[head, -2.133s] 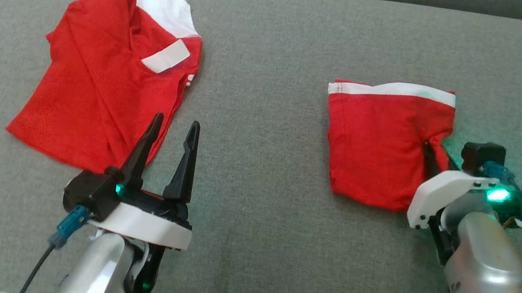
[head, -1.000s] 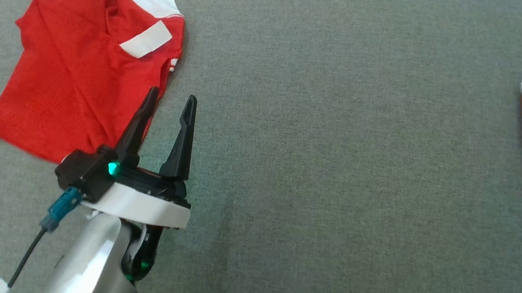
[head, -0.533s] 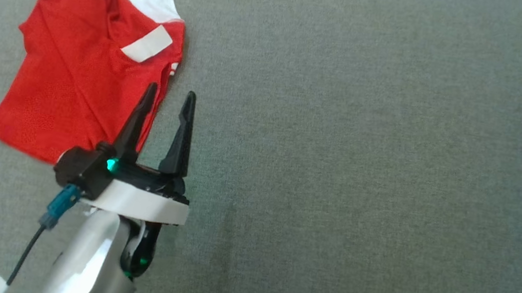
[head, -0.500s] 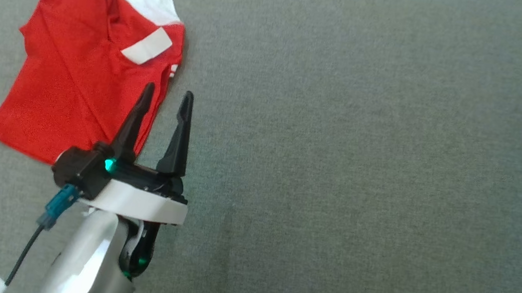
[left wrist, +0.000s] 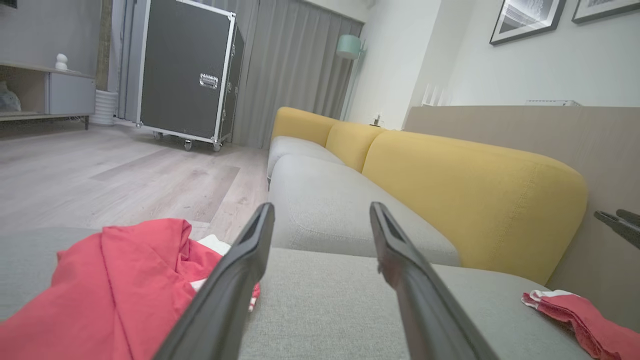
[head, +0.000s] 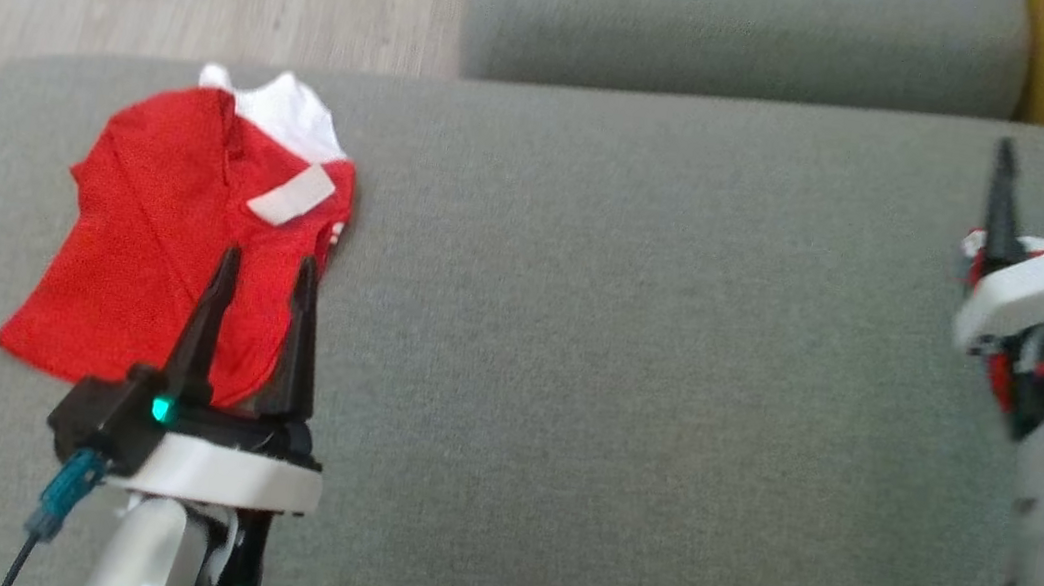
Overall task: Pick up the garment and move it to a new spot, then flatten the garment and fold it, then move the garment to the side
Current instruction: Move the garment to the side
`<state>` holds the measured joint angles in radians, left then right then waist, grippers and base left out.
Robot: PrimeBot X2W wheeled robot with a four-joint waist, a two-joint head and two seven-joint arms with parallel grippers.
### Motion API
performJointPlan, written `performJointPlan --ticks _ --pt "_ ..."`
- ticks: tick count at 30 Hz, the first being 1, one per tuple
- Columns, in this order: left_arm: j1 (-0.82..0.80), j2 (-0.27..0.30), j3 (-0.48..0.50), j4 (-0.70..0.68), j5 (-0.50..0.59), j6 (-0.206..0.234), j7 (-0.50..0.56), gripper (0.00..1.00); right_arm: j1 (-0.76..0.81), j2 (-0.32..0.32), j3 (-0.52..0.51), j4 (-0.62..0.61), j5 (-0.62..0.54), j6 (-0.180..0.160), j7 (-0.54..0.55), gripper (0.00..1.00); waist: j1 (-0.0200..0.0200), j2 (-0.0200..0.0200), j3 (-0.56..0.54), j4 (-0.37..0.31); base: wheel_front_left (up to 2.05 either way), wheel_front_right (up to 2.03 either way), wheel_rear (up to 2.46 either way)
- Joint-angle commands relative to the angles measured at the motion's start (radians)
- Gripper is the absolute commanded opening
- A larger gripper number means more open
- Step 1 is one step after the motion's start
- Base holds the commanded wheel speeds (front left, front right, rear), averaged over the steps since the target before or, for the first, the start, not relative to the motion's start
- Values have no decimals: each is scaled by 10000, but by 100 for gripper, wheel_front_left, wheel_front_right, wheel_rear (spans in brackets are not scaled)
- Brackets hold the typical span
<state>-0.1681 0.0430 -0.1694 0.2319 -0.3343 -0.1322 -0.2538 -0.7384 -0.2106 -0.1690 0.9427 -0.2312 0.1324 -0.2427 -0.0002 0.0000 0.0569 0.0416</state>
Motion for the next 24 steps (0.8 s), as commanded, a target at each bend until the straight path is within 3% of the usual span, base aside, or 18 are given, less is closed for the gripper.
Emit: performJointPlan --ticks 1,5,10,15,24 --pt "-127 72 449 -412 105 18 -80 100 194 399 371 -751 364 -17 -156 100 2 0 -508 -157 0 0 0" --pt "182 72 636 -476 139 17 -80 100 1029 1204 801 -2353 1301 -17 -185 100 2 0 -721 -201 0 0 0" --pt "482 72 749 -399 236 17 -80 100 2847 1574 1215 -4506 2285 -17 -188 100 2 0 -815 -193 0 0 0" --pt "638 72 735 -327 282 17 -80 100 4467 1599 1772 -5107 3109 -17 -189 100 2 0 -803 -193 0 0 0" --pt "962 72 686 -269 159 144 -80 100 6192 1602 2042 -5853 3192 -17 -190 100 2 0 -760 -305 0 0 0"
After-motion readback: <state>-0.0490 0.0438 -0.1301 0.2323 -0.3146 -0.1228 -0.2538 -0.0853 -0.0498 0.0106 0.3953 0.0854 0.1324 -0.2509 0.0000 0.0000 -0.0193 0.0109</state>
